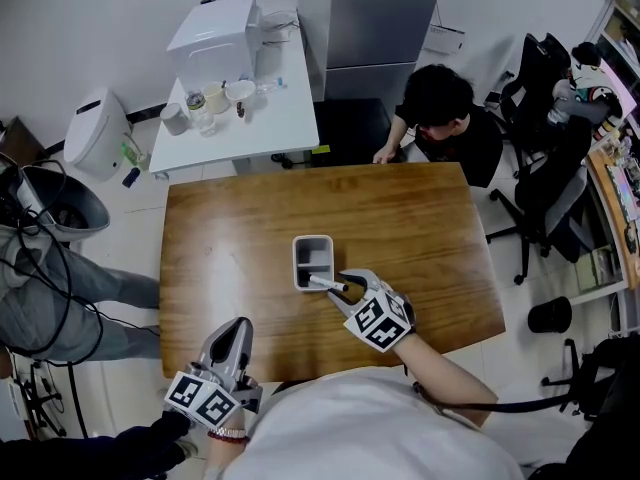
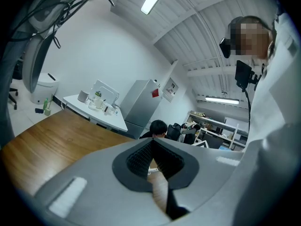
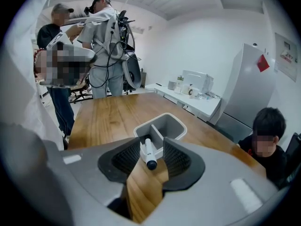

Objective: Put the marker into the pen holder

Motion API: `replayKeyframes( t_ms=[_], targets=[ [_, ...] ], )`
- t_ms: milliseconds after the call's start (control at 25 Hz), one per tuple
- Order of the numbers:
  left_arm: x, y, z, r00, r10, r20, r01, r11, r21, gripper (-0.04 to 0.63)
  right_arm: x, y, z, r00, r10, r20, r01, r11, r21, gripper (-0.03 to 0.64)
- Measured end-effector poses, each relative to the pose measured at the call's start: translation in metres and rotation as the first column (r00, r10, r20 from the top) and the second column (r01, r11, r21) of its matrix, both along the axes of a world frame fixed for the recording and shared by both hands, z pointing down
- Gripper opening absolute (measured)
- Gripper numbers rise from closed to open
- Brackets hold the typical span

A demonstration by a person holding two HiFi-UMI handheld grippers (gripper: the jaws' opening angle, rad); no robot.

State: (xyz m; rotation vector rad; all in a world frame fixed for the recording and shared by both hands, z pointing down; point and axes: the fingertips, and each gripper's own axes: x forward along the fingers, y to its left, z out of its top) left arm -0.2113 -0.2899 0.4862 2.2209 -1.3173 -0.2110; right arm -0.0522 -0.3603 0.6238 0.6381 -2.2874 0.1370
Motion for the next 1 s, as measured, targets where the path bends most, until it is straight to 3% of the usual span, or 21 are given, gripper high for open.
replayKeyframes(
  t_ms=[400, 600, 720, 1000],
  targets=[
    [0.001, 0.023, -0.006, 0.997, 0.079, -0.011, -0.078, 0.996, 0.034, -0.006, 0.033, 0.021, -0.038, 0.976, 0.203, 0.077, -0.209, 0.975, 0.072, 0.140],
    [-0.002, 0.042, 0.001, 0.989, 0.139, -0.046, -0.136, 0.989, 0.060, -0.006, 0.057, 0.065, -0.055, 0.952, 0.295, 0.078, -0.302, 0.947, 0.105, 0.132],
    [-0.007, 0.050, 0.020, 0.983, 0.181, -0.029, -0.180, 0.983, 0.038, -0.006, 0.064, 0.094, -0.053, 0.936, 0.340, 0.094, -0.348, 0.932, 0.101, 0.127],
    [0.011, 0.097, 0.013, 0.984, 0.179, -0.010, -0.179, 0.983, 0.052, -0.006, 0.088, 0.146, -0.057, 0.901, 0.390, 0.192, -0.412, 0.907, 0.090, 0.120]
  ],
)
